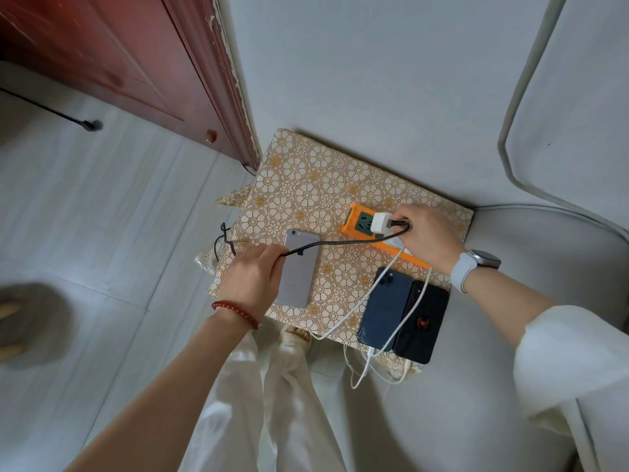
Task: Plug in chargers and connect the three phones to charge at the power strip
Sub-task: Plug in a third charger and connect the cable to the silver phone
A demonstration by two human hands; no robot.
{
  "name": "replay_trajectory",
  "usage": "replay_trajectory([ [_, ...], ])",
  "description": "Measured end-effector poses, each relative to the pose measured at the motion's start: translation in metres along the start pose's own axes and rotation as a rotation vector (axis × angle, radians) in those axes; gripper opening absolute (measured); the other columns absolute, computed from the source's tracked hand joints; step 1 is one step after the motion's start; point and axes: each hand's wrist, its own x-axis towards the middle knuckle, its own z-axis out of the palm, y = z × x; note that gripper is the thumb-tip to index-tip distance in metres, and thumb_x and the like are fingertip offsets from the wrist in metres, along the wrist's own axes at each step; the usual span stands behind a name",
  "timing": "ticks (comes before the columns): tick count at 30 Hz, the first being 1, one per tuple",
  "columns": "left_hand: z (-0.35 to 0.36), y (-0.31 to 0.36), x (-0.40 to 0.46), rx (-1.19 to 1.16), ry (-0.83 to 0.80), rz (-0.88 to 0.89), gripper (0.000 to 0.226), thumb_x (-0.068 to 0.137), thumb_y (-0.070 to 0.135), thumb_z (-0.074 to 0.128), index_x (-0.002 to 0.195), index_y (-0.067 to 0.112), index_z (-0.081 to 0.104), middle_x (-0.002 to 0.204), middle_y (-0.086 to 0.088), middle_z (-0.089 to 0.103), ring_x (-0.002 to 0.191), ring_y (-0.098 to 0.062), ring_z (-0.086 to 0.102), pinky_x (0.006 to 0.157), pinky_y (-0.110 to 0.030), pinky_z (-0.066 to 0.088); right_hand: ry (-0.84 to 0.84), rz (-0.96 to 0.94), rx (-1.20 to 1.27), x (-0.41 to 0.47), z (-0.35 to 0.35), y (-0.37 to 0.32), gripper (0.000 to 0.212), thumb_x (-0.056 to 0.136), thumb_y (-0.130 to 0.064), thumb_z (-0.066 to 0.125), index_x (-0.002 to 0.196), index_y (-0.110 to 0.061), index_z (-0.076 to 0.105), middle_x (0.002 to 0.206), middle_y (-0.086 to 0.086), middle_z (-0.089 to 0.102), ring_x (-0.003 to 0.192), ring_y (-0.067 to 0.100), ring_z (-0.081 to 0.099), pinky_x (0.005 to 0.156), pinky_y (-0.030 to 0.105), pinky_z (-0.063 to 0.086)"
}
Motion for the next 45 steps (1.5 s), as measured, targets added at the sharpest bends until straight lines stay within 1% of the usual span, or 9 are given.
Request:
replay_trajectory([
  [10, 0.005, 0.004, -0.003, -0.002, -0.013, 0.017, 0.025, 0.085, 0.014, 0.044, 0.094, 0.004, 0.065, 0.075, -0.015, 0.067, 0.069, -0.033, 0.06, 0.063, -0.041, 0.051, -0.002, 0.087, -0.043, 0.001, 0.003, 0.006, 0.024, 0.08, -0.011, 0.06, 0.103, -0.014, 0.067, 0.102, 0.015, 0.067, 0.087, 0.032, 0.061, 0.067, 0.035, 0.049],
  [13, 0.004, 0.003, -0.003, -0.004, 0.005, 0.007, 0.025, 0.085, 0.014, 0.044, 0.094, 0.004, 0.065, 0.075, -0.015, 0.067, 0.068, -0.033, 0.059, 0.061, -0.039, 0.05, 0.054, 0.114, -0.086, 0.001, 0.009, 0.004, 0.025, 0.081, -0.01, 0.057, 0.104, -0.015, 0.067, 0.098, 0.015, 0.068, 0.084, 0.032, 0.061, 0.061, 0.03, 0.043],
  [16, 0.001, 0.0, -0.002, 0.001, 0.029, -0.006, 0.023, 0.085, 0.012, 0.045, 0.093, 0.004, 0.065, 0.076, -0.014, 0.067, 0.067, -0.032, 0.059, 0.059, -0.034, 0.048, 0.073, 0.099, -0.106, 0.0, 0.012, -0.002, 0.024, 0.08, -0.009, 0.059, 0.102, -0.013, 0.067, 0.093, 0.016, 0.069, 0.084, 0.033, 0.06, 0.063, 0.034, 0.048],
  [20, -0.001, -0.006, -0.004, -0.003, 0.059, -0.031, 0.021, 0.084, 0.011, 0.046, 0.089, 0.004, 0.066, 0.074, -0.015, 0.067, 0.066, -0.033, 0.059, 0.057, -0.037, 0.048, 0.103, 0.085, -0.127, 0.0, 0.015, -0.012, 0.023, 0.078, -0.007, 0.059, 0.099, -0.011, 0.069, 0.083, 0.016, 0.07, 0.076, 0.033, 0.061, 0.055, 0.028, 0.039],
  [28, -0.003, -0.01, 0.001, 0.0, 0.083, -0.045, 0.017, 0.085, 0.007, 0.049, 0.089, 0.004, 0.065, 0.074, -0.014, 0.068, 0.067, -0.032, 0.059, 0.06, -0.04, 0.051, 0.064, 0.11, -0.253, 0.005, 0.018, -0.024, 0.024, 0.08, -0.005, 0.057, 0.099, -0.013, 0.069, 0.079, 0.013, 0.07, 0.07, 0.031, 0.059, 0.057, 0.031, 0.042],
  [33, -0.003, -0.016, 0.008, -0.002, 0.104, -0.065, 0.016, 0.086, 0.005, 0.05, 0.092, 0.003, 0.065, 0.075, -0.015, 0.067, 0.067, -0.032, 0.059, 0.058, -0.042, 0.051, 0.064, 0.096, -0.306, 0.006, 0.02, -0.03, 0.024, 0.081, 0.0, 0.048, 0.093, -0.008, 0.067, 0.073, 0.011, 0.067, 0.06, 0.027, 0.052, 0.051, 0.028, 0.033],
  [37, 0.001, -0.014, 0.014, -0.004, 0.122, -0.112, 0.014, 0.085, 0.002, 0.052, 0.092, 0.002, 0.064, 0.072, -0.016, 0.065, 0.066, -0.033, 0.058, 0.059, -0.038, 0.049, 0.001, 0.097, -0.336, 0.009, 0.018, -0.038, 0.019, 0.084, -0.001, 0.047, 0.088, -0.007, 0.064, 0.076, 0.011, 0.066, 0.062, 0.025, 0.048, 0.055, 0.029, 0.036],
  [42, -0.002, -0.014, 0.025, -0.02, 0.151, -0.156, 0.016, 0.086, 0.003, 0.05, 0.095, 0.002, 0.064, 0.077, -0.017, 0.065, 0.07, -0.033, 0.058, 0.061, -0.038, 0.048, -0.011, 0.086, -0.395, 0.01, 0.02, -0.047, 0.018, 0.085, 0.002, 0.046, 0.082, -0.008, 0.061, 0.073, 0.008, 0.064, 0.061, 0.023, 0.043, 0.055, 0.03, 0.031],
  [45, -0.007, -0.014, 0.028, -0.017, 0.138, -0.137, 0.016, 0.086, 0.004, 0.051, 0.095, 0.002, 0.064, 0.077, -0.016, 0.066, 0.069, -0.031, 0.058, 0.062, -0.034, 0.047, -0.013, 0.074, -0.399, 0.009, 0.019, -0.048, 0.017, 0.085, 0.001, 0.046, 0.082, -0.008, 0.06, 0.067, 0.006, 0.055, 0.06, 0.022, 0.043, 0.053, 0.029, 0.031],
])
